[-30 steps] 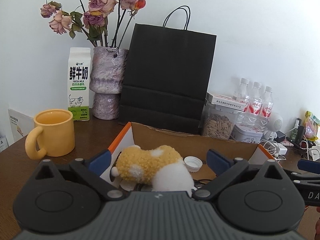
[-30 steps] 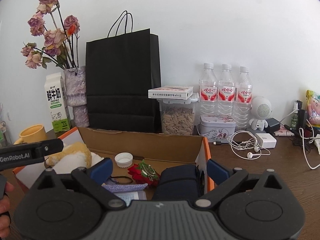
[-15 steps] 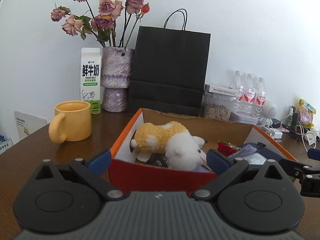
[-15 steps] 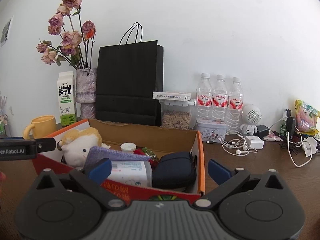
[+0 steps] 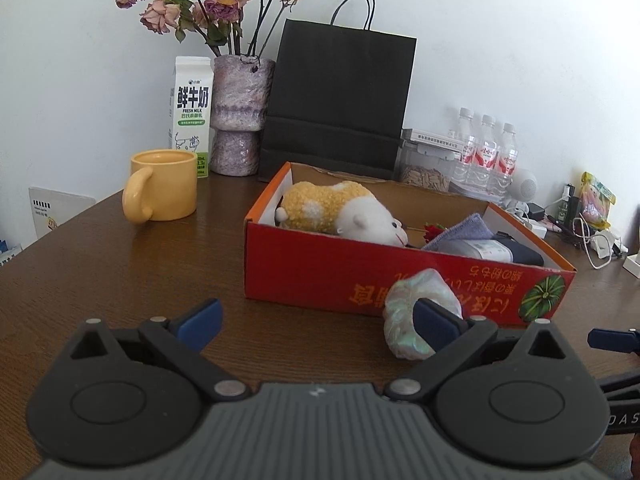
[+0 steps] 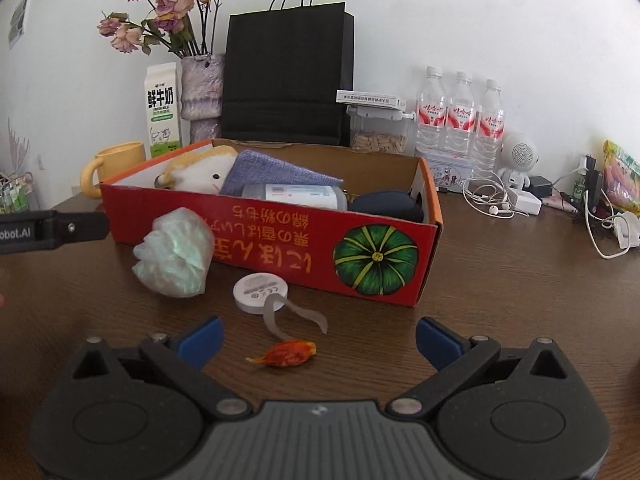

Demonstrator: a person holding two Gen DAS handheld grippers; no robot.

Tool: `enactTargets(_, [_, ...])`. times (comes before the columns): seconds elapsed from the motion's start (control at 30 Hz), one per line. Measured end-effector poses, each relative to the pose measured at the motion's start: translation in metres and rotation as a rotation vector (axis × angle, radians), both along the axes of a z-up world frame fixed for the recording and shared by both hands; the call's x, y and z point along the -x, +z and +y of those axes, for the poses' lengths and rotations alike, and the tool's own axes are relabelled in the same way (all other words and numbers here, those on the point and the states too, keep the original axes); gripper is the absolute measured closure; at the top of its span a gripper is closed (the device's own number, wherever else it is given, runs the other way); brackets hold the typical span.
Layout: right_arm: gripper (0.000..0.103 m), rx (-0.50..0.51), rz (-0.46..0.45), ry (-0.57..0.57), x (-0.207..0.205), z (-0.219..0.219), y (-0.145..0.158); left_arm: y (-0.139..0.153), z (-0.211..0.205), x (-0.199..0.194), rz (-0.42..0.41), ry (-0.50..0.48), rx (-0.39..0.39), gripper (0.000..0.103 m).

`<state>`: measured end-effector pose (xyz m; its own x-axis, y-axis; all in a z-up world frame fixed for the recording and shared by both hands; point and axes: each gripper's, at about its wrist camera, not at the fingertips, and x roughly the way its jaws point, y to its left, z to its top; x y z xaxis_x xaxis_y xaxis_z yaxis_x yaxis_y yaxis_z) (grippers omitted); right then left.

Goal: Organize objects
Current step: 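Withdraw both grippers from the box back over the table, then grasp the orange flower with the right gripper while the left grasps the plastic bag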

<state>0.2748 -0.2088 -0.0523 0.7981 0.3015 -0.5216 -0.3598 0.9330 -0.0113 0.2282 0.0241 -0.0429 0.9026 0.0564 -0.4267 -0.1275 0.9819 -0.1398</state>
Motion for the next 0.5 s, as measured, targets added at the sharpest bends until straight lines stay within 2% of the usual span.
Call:
enactTargets(0.1, [0.0,-0.003,0.037,-0.013,0.0,0.0,-0.003,-0.003,0.001,0.003,0.02,-0.016,0.005,0.0])
enactTargets(0.2, [0.004,0.012,0.131,-0.029,-0.014,0.0,-0.01,-0.004,0.0,0.002,0.036,-0.02,0.006,0.0])
enactTargets(0.23, [0.003,0.013,0.152,-0.031,-0.018,0.0,-0.012,-0.005,0.0,0.002,0.038,-0.023,0.006,0.0])
enactTargets(0.5, [0.004,0.02,0.151,-0.019,-0.021,0.002,-0.013,-0.006,-0.001,0.003,0.052,-0.039,0.007,0.0])
